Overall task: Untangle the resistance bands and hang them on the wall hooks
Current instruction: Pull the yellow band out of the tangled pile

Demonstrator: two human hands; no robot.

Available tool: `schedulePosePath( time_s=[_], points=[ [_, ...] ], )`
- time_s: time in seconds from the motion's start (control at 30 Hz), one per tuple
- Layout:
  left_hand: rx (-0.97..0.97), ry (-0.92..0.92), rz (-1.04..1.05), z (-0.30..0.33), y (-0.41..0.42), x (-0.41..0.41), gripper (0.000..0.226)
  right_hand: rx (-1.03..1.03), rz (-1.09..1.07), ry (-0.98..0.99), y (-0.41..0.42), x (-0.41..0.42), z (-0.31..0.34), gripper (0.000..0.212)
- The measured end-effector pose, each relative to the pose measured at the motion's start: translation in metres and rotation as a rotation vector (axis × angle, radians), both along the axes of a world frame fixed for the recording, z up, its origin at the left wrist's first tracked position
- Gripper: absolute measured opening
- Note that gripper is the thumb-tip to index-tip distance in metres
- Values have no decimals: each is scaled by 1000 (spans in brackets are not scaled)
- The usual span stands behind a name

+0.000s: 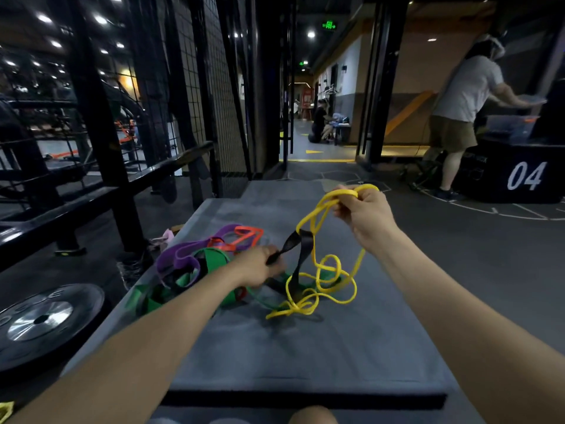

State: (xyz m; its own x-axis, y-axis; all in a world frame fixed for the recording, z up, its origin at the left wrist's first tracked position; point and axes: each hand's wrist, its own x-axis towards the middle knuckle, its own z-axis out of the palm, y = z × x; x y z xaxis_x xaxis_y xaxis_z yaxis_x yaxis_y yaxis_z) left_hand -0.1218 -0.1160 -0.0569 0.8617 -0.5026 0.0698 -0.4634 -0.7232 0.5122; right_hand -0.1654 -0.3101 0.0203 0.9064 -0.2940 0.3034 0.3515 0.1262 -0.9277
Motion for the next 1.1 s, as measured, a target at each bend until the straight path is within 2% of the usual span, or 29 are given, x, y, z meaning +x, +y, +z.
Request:
schedulePosePath(
  time_s=[0.07,0.2,0.37,0.5,0.63,0.8,0.87,0.97,1.1],
  points=[
    [-74,-44,58,16,11,5,23,112,-19,62,-5,3,-5,26],
    [-527,-44,150,67,34,0,32,210,35,147,7,8,-12,28],
    [-847,-49,196,116,49,-2,32,219,153,157,48,14,5,23],
    [-1039,44,246,132,62,-4,33,254,184,166,71,16,16,21],
    [-1160,134,244,134,65,-14,33,312,206,217,88,15,13,15],
    [-1187,180,321,113,59,-26,30,355,239,330,100,9,-3,11],
    [-1190,219,354,102,61,-30,28,346,224,371,100,7,-12,14],
    [-1192,303,402,95,72,-32,29,334,175,409,95,8,-18,7],
    [-1373,455,391,96,81,-27,30,239,142,411,89,8,-16,18]
  ],
)
